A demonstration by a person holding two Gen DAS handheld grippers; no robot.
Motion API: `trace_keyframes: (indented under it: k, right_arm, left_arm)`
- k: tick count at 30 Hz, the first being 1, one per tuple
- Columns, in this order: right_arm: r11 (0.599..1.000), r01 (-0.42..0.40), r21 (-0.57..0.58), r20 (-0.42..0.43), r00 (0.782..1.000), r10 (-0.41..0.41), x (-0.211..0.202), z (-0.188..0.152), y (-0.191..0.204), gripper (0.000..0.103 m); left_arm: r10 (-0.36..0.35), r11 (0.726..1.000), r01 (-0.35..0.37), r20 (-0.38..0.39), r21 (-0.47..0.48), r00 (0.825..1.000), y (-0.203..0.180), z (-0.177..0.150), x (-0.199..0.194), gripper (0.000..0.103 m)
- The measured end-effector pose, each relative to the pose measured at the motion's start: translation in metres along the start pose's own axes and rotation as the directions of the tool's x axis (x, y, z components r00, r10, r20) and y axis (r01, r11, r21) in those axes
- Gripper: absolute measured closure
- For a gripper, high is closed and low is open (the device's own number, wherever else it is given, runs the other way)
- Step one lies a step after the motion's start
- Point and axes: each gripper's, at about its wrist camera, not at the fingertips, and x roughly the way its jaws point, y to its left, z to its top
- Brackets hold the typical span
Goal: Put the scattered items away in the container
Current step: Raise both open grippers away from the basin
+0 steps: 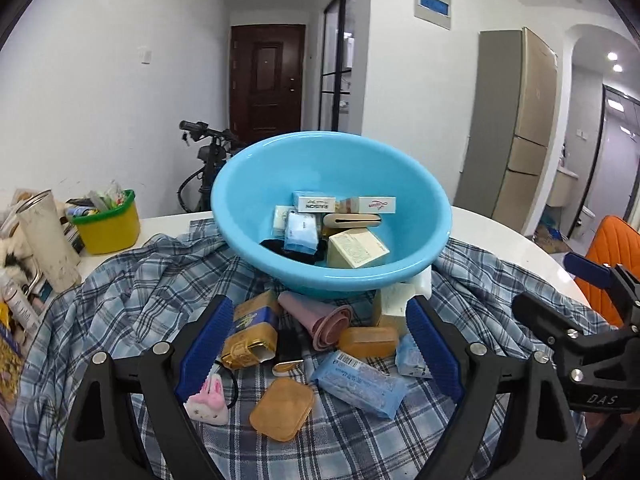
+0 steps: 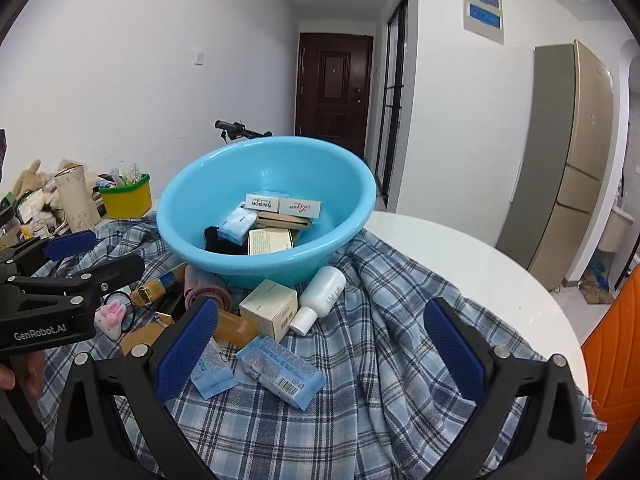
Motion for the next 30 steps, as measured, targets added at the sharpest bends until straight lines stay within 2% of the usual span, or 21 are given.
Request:
trace_keyframes:
  k: [6, 13, 20, 26, 28, 30]
  right_arm:
    - [1.000, -0.007, -0.015, 0.057, 0.998, 0.007, -0.010, 0.000, 0.005, 0.001]
    - [1.000, -0.011, -0.013, 0.070, 0.997, 0.012, -0.017, -0.007, 0.002, 0.001]
    - [0.999, -0.008, -0.035, 0.068, 0.998, 0.011, -0.020, -0.011, -0.004, 0.000]
    - [1.000, -0.010, -0.027, 0.054, 0.999, 0.011, -0.018, -0.016, -0.008, 0.000]
    - [1.000, -0.016, -0.026, 0.040, 0.999, 0.017, -0.016, -0.018, -0.008, 0.001]
    - [1.000, -0.016, -0.025, 0.037, 0.999, 0.017, -0.015, -0.020, -0.008, 0.001]
  left_arm:
    - [0.057, 0.998, -0.057, -0.003, 0.024, 0.998, -0.002, -0.001, 0.000, 0.013]
    - [0.041, 0.997, -0.041, 0.004, 0.066, 0.999, -0.010, -0.008, -0.007, 0.013]
    - [0.014, 0.997, -0.010, -0.053, 0.073, 0.998, -0.013, -0.017, -0.009, 0.013]
    - [0.028, 0.998, -0.023, -0.079, 0.061, 0.996, -0.010, -0.025, -0.006, 0.013]
    - [0.024, 0.998, -0.019, -0.087, 0.065, 0.996, -0.010, -0.027, -0.006, 0.019]
    - [0.023, 0.998, -0.017, -0.100, 0.068, 0.995, -0.009, -0.029, -0.004, 0.021]
